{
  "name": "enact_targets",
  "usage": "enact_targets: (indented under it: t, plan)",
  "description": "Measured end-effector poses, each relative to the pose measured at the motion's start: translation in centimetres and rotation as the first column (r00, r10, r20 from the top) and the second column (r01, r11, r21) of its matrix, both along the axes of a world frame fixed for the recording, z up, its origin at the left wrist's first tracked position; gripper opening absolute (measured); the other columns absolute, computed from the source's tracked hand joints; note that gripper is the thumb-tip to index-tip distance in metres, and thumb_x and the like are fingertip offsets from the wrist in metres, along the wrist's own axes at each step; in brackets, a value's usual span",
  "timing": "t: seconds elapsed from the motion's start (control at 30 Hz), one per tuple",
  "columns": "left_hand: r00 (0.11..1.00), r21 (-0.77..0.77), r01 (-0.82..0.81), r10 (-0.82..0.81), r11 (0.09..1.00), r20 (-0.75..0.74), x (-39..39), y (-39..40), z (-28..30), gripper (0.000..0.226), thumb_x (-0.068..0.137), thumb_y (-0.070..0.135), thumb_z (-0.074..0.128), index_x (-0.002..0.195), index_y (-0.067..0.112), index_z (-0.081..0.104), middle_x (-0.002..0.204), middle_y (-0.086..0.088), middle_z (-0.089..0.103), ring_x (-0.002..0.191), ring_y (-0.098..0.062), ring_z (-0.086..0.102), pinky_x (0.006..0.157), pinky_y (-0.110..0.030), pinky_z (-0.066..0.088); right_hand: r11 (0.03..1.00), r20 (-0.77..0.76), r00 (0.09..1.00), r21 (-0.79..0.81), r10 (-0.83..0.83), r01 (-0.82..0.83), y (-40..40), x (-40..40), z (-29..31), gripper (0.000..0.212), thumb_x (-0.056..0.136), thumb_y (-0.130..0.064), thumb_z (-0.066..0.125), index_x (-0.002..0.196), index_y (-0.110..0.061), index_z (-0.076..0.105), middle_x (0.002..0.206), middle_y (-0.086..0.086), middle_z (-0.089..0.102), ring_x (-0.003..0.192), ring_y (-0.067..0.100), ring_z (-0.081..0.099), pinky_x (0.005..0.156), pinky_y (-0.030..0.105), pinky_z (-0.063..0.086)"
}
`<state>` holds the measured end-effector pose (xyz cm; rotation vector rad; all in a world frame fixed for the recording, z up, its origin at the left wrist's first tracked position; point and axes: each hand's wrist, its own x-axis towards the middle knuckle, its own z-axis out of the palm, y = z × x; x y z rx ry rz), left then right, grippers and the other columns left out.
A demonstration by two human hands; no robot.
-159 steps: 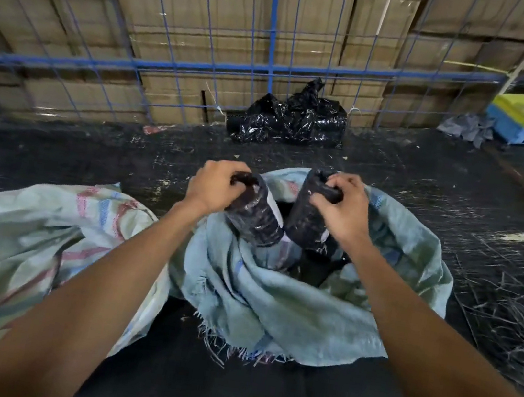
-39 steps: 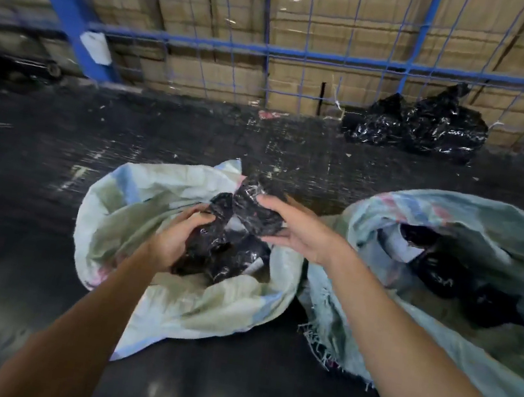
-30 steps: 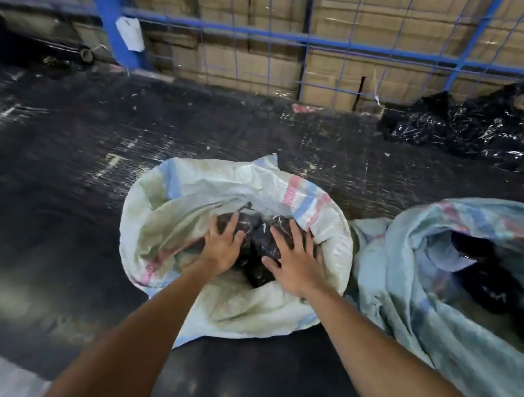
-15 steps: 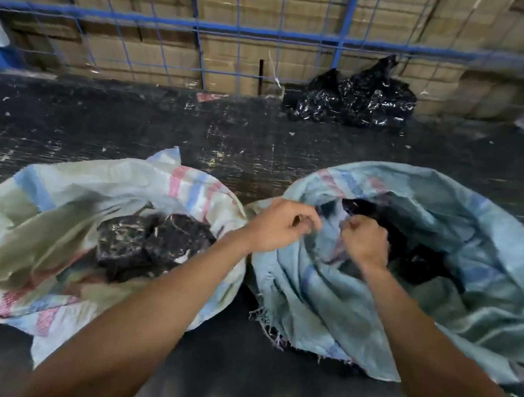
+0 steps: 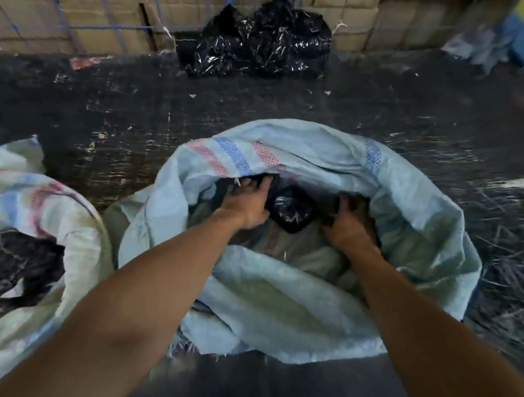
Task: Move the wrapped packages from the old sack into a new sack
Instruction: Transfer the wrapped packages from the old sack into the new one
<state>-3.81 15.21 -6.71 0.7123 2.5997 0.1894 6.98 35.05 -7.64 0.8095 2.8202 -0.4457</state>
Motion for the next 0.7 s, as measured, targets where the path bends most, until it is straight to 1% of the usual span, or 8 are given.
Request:
enact_targets:
  t: [0.13,0.27,0.33,0.4,0.47,0.57,0.63,0.7]
  plan:
    - [0.996,0.044,-0.009,0.013,0.999,-0.089,1.3,0.7,0.5,0.073,0.088,0.007,0.06,0.147,0.025,0.021,0.125,-0.02,0.057,0.114,-0.039,0.056,0.1,-0.056,0.042,0.996,0.153,0.984,-0.019,0.091,-0.089,1.8,-0.1,-0.8,0.104,0.075,-0.047,0.077,0.155,-0.025,0.014,0.16,0.019,0.012,0.147,0.037,0.017,0.118,0.043,0.023]
    - [0.998,0.14,0.038,-0.03,0.989,-0.057,1.8,-0.6,3.7,0.059,0.09,0.014,0.052,0.143,0.031,0.031,0.106,-0.01,0.056,0.095,-0.032,0.059,0.085,-0.046,0.051,0.981,0.181,0.967,0.027,0.182,-0.19,0.9,0.2,0.1,0.11,0.071,-0.046,0.081,0.155,-0.021,0.014,0.157,0.02,0.011,0.146,0.04,0.016,0.118,0.046,0.023]
    - [0.999,0.243,0.016,-0.006,0.97,-0.039,2.2,-1.7,5.6,0.052,0.091,0.017,0.053,0.139,0.031,0.039,0.1,-0.007,0.061,0.077,-0.023,0.058,0.079,-0.043,0.055,0.977,0.196,0.957,-0.03,0.215,-0.213,-0.2,0.0,1.6,0.112,0.065,-0.046,0.085,0.152,-0.02,0.018,0.154,0.019,0.018,0.143,0.04,0.022,0.116,0.046,0.027]
    - [0.999,0.393,-0.03,0.037,0.919,-0.012,3.0,-3.3,7.1,0.047,0.091,0.017,0.057,0.135,0.03,0.046,0.097,-0.006,0.066,0.062,-0.016,0.057,0.072,-0.037,0.056,0.966,0.115,0.967,-0.153,0.226,-0.208,-1.5,-0.1,3.1,0.114,0.057,-0.042,0.088,0.148,-0.023,0.023,0.149,0.017,0.03,0.137,0.038,0.035,0.112,0.043,0.035]
    - [0.997,0.507,-0.076,0.073,0.858,0.027,3.7,-5.3,8.2,0.044,0.092,0.022,0.064,0.134,0.03,0.049,0.108,-0.004,0.067,0.073,-0.013,0.062,0.075,-0.03,0.052,0.925,-0.063,0.973,-0.302,0.223,-0.232,-3.0,-0.1,4.7,0.109,0.056,-0.033,0.09,0.145,-0.022,0.029,0.142,0.012,0.044,0.13,0.032,0.045,0.106,0.035,0.039]
    - [0.985,0.673,-0.169,0.144,0.72,0.094,4.2,-9.3,10.1,0.044,0.09,0.027,0.073,0.13,0.031,0.055,0.125,0.006,0.06,0.119,-0.011,0.054,0.099,-0.029,0.045,0.83,-0.266,0.954,-0.494,0.141,-0.26,-5.3,1.1,7.0,0.101,0.055,-0.021,0.091,0.14,-0.022,0.037,0.129,-0.002,0.054,0.122,0.017,0.051,0.098,0.026,0.04]
    - [0.966,0.801,-0.258,0.164,0.54,0.2,4.4,-12.4,11.8,0.037,0.089,0.026,0.074,0.122,0.037,0.061,0.126,0.005,0.064,0.124,-0.015,0.056,0.106,-0.036,0.046,0.739,-0.358,0.933,-0.623,0.023,-0.257,-6.7,2.3,8.8,0.101,0.056,-0.023,0.092,0.14,-0.031,0.037,0.124,-0.013,0.058,0.117,0.004,0.056,0.1,0.022,0.04]
    - [0.919,0.861,-0.395,0.149,0.32,0.366,5.1,-16.0,13.5,0.031,0.092,0.021,0.07,0.116,0.039,0.065,0.113,0.004,0.069,0.109,-0.014,0.064,0.095,-0.036,0.05,0.609,-0.442,0.892,-0.734,-0.093,-0.3,-8.6,3.1,11.0,0.093,0.062,-0.021,0.092,0.137,-0.035,0.04,0.124,-0.015,0.061,0.114,-0.003,0.057,0.099,0.021,0.04]
